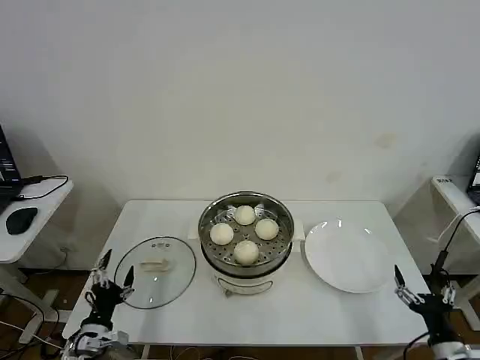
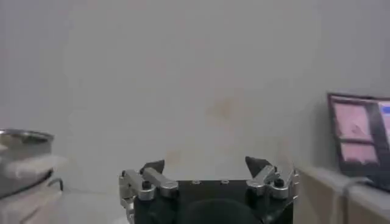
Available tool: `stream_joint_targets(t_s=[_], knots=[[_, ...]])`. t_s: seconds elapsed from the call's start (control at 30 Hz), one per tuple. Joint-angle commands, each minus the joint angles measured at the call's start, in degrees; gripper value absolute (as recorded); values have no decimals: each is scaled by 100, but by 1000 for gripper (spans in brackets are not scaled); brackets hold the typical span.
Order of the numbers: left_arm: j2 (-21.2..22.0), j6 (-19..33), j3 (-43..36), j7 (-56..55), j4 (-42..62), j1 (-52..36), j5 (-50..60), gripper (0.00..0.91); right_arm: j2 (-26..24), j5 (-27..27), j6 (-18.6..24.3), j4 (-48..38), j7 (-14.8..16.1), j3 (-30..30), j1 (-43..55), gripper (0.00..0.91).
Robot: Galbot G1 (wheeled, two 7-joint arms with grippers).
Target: Take steamed baozi put them in steamer then cover it.
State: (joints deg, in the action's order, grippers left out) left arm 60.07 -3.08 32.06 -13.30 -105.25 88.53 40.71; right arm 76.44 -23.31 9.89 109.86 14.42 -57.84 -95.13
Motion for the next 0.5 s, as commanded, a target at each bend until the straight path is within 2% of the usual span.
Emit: stream_joint_targets(t_s=[0.03,0.5], knots=[[-256,-35,-415,692,748,-676,1598,907,324,-141,-201,311,43,-380,-456,907],[-73,-31,-953,702,1380,-1350,1784,907,411,-158,-297,625,25,-426,-576,907]])
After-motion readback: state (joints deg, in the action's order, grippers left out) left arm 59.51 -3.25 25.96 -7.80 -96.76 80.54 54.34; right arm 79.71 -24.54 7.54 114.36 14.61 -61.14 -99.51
